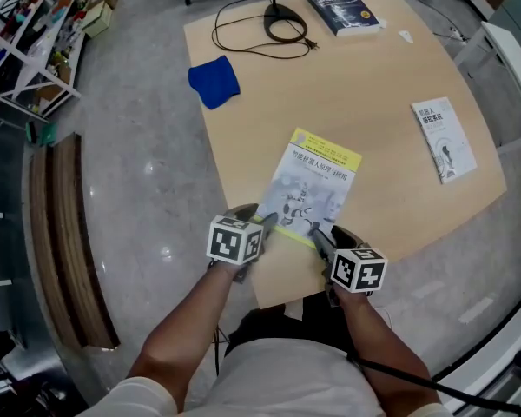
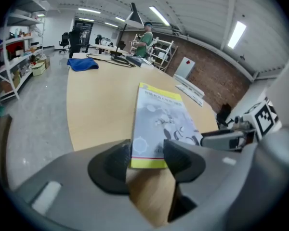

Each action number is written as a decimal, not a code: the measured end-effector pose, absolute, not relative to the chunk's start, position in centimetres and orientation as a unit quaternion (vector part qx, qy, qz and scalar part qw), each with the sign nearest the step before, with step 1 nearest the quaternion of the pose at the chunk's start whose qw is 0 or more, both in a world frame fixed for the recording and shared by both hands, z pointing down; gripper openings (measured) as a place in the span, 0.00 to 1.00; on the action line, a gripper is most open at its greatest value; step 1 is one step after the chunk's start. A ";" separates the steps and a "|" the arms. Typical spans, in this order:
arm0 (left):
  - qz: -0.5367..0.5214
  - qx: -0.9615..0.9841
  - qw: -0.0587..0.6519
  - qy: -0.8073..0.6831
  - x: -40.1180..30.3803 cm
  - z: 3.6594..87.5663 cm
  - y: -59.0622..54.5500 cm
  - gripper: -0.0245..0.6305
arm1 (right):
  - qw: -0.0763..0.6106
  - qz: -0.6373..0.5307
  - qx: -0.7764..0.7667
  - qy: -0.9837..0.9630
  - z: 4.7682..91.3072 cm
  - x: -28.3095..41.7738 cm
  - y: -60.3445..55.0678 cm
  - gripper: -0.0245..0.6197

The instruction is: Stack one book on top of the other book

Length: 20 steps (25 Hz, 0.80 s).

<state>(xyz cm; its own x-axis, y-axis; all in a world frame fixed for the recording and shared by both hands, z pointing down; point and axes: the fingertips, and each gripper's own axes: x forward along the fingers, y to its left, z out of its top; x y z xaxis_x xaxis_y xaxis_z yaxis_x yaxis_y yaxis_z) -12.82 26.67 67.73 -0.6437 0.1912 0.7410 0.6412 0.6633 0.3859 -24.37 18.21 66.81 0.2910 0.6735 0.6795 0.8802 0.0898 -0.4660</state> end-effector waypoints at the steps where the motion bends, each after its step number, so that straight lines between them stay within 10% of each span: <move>1: -0.327 -0.248 0.343 -0.845 -12.8 67.7 26.6 0.39 | 0.449 -0.122 -0.665 -0.584 66.9 -24.4 18.2 0.36; 20: -0.328 -0.211 0.366 -0.845 -10.6 67.6 22.0 0.35 | 0.451 -0.129 -0.669 -0.577 66.8 -23.0 14.8 0.36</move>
<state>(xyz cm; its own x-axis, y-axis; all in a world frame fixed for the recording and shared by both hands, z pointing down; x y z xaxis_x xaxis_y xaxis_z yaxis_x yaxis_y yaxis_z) -10.60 21.98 67.64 -0.6427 0.1163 0.7573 0.5966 0.6960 0.3995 -22.95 14.81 66.79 0.3019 0.6550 0.6927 0.8880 0.0713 -0.4543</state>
